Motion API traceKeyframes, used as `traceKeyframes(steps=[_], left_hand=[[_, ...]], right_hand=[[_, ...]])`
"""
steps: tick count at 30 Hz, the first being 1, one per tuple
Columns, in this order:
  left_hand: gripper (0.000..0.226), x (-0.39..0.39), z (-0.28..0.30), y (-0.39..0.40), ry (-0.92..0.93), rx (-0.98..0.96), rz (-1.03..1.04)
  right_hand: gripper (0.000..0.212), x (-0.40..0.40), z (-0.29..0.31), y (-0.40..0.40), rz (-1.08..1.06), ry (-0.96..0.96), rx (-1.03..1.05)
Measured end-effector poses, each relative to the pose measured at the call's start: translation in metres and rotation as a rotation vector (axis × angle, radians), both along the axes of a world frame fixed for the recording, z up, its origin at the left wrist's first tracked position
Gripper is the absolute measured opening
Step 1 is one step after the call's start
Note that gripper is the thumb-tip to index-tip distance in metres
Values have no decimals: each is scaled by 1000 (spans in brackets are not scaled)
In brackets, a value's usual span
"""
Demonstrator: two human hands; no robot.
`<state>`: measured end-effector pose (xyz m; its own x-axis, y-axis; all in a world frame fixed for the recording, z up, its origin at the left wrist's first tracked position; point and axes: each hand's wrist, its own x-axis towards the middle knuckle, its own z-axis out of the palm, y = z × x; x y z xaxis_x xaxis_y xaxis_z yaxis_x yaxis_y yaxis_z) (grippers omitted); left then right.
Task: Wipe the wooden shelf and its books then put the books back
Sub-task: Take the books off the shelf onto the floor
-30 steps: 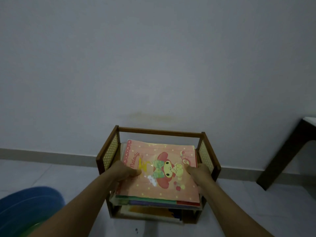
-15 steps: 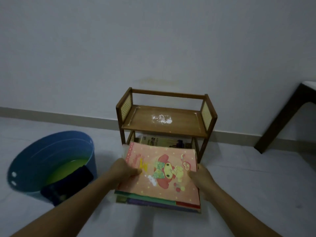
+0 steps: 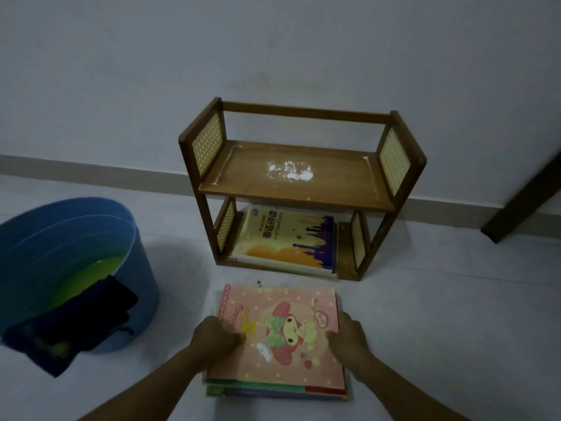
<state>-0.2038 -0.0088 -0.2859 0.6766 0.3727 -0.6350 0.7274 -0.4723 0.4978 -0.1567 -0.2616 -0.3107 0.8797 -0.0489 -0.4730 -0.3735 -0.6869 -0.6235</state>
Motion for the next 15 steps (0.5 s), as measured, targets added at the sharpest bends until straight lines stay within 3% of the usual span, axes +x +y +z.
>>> traceKeyframes(steps=[7, 9, 12, 15], left_hand=[[38, 18, -19, 13, 54, 94, -174], [43, 34, -12, 20, 74, 248, -319], [29, 76, 7, 26, -158, 396, -418], [24, 127, 12, 16, -345, 197, -370]], right_hand=[[23, 14, -35, -9, 97, 40, -104], [29, 28, -27, -9, 162, -85, -179], [43, 68, 9, 4, 204, -303, -136], [40, 127, 23, 20, 194, -361, -131]])
